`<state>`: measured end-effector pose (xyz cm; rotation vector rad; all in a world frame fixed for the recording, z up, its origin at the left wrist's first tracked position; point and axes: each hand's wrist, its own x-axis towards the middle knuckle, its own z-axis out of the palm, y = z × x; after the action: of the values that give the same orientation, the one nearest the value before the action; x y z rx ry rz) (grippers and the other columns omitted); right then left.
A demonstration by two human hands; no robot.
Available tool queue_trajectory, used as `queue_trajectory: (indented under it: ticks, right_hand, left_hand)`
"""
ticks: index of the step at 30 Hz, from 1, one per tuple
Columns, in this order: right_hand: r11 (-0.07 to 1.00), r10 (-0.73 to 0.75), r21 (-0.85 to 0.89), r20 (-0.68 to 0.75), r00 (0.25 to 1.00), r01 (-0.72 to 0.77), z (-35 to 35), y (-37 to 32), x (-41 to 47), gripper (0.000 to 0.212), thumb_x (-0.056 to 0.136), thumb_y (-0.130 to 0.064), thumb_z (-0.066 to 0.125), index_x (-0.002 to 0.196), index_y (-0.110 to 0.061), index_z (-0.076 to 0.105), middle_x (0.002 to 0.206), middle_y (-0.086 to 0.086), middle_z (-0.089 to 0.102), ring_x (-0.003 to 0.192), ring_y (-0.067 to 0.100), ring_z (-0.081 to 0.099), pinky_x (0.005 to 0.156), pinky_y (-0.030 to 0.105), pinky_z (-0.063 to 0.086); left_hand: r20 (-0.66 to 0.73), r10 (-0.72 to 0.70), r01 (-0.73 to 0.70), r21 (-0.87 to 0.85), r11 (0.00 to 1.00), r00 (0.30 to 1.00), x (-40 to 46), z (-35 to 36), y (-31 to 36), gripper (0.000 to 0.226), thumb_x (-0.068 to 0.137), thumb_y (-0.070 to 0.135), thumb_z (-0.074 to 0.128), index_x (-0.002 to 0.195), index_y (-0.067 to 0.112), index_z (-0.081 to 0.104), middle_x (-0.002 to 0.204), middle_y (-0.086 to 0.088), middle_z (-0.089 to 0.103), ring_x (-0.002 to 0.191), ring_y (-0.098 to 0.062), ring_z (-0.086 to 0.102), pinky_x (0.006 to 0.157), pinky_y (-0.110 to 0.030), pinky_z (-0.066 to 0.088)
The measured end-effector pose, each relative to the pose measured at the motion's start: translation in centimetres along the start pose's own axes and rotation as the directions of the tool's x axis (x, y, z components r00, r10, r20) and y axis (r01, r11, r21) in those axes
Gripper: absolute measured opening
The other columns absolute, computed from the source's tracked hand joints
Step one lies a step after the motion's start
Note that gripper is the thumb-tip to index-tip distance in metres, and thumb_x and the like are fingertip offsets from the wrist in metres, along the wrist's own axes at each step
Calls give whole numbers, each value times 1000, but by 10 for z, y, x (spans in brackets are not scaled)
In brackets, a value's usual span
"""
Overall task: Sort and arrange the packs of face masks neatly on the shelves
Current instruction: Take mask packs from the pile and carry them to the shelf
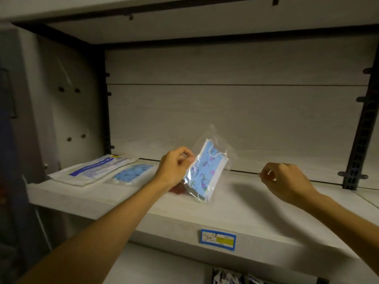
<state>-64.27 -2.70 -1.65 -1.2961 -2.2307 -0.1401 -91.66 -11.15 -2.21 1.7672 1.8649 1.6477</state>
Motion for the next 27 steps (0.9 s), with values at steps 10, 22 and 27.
queue_trajectory:
  ticks: [10, 22, 27]
  right_hand:
    - [998, -37, -50, 33, 999, 39, 16, -66, 27, 24, 96, -34, 53, 107, -16, 64, 99, 7, 69, 76, 19, 59, 64, 28, 48]
    - [998, 38, -41, 6, 999, -38, 59, -174, 49, 35, 92, -42, 57, 117, -17, 61, 109, 6, 68, 96, 24, 63, 77, 37, 56]
    - [993, 59, -101, -28, 998, -61, 67, -194, 42, 36, 93, -43, 55, 118, -17, 60, 110, 5, 68, 99, 24, 63, 75, 34, 55]
  left_hand:
    - [-181, 5, -2, 16, 1000, 983, 29, -90, -32, 20, 89, 18, 64, 73, 26, 57, 77, -22, 67, 68, -30, 62, 64, -36, 52]
    - [-91, -137, 143, 62, 988, 986, 66, -167, -106, 6, 89, 22, 63, 84, 19, 62, 88, -9, 70, 83, -23, 65, 67, -25, 45]
    - [6, -239, 222, 347, 911, 971, 66, -172, -146, 10, 86, 29, 61, 76, 27, 58, 97, -4, 69, 96, -28, 63, 83, -31, 51]
